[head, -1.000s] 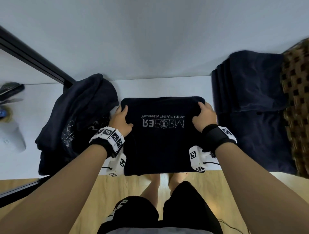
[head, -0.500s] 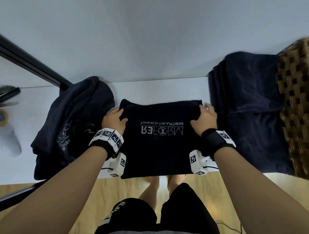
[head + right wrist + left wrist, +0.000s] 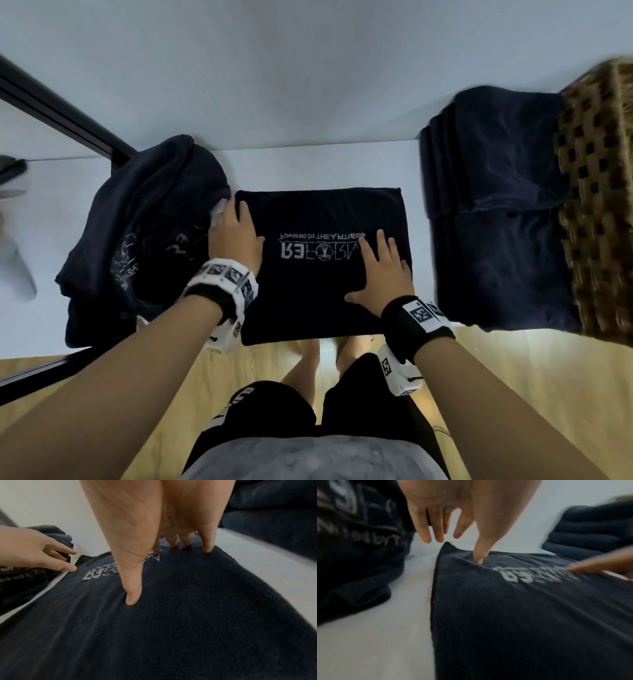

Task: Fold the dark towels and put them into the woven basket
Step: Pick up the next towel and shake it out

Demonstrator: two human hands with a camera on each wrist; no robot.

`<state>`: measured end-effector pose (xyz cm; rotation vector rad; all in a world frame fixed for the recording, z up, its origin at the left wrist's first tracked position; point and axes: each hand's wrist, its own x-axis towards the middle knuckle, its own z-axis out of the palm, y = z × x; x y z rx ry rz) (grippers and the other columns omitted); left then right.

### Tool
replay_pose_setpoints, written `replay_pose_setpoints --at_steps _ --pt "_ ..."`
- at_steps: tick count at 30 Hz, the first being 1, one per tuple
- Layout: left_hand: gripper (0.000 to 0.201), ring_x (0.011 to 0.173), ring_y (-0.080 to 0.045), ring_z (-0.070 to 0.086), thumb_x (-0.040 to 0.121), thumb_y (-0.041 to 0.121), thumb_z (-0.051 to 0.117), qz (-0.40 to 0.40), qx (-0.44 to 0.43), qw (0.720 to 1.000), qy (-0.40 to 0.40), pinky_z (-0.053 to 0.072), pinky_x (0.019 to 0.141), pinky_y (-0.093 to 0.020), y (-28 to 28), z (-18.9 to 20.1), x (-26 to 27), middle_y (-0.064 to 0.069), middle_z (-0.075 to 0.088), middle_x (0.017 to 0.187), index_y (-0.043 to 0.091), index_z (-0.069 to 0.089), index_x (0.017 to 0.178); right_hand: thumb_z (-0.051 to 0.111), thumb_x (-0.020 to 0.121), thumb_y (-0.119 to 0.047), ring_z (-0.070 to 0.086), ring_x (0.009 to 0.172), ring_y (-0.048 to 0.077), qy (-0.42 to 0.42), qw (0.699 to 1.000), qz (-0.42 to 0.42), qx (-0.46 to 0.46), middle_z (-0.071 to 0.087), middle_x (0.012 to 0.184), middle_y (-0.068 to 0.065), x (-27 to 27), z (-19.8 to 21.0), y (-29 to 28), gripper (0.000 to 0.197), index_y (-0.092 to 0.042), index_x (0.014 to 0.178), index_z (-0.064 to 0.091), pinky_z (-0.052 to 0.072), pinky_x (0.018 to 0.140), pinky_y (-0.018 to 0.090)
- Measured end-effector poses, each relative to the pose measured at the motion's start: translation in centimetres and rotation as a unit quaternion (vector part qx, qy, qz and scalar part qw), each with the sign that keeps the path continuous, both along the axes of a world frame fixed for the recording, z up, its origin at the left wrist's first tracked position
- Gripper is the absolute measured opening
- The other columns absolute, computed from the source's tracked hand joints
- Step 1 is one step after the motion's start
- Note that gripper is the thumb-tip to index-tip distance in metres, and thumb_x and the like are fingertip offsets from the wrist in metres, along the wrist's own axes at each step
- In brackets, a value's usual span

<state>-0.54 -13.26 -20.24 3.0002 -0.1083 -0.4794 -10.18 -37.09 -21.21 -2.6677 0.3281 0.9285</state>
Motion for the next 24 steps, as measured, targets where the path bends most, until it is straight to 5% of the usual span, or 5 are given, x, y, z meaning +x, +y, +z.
replay_pose_setpoints --at_steps 3,6,8,24 --pt "0.084 0.141 -0.033 0.028 0.083 0.044 0.07 -0.101 -0.013 0.994 0.027 0.034 0.108 -0.043 -0.5 0.1 -4.2 -0.016 0.021 0.157 0.01 0.031 0.149 0.082 0.071 -0.048 -0.013 0.151 0.025 0.009 1.0 0.001 0.001 -0.02 0.162 0.002 0.2 -0.2 0.0 0.122 -0.031 0.155 -0.005 0.012 0.119 0.051" --pt "0.121 0.15 -0.029 -0.006 0.071 0.063 0.072 -0.135 0.028 0.971 0.197 0.017 0.12 -0.046 0.0 -1.5 -6.4 -0.008 -0.018 0.161 0.022 -0.006 0.155 0.082 0.07 -0.048 -0.014 0.15 0.025 0.01 1.0 0.004 0.003 -0.022 0.162 0.003 0.3 -0.4 -0.1 0.124 -0.031 0.155 -0.006 0.011 0.119 0.053" --pt "0.133 0.149 -0.029 -0.015 0.065 0.064 0.076 -0.139 0.049 0.966 0.214 0.009 0.121 -0.047 0.3 -2.4 -6.1 -0.007 -0.029 0.158 0.026 -0.018 0.152 0.082 0.07 -0.048 -0.015 0.15 0.025 0.013 1.0 0.005 0.006 -0.022 0.162 0.003 0.8 -0.3 -0.2 0.124 -0.031 0.155 -0.006 0.01 0.119 0.054" --pt "0.134 0.148 -0.03 -0.016 0.065 0.055 0.082 -0.107 0.029 0.971 0.213 0.009 0.12 -0.05 -0.5 -3.0 4.5 -0.007 -0.029 0.158 0.027 -0.016 0.153 0.079 0.077 -0.044 -0.01 0.151 0.023 -0.003 1.0 0.011 0.029 -0.016 0.164 0.004 10.8 0.1 -1.8 0.112 -0.029 0.157 0.002 0.01 0.122 0.051"
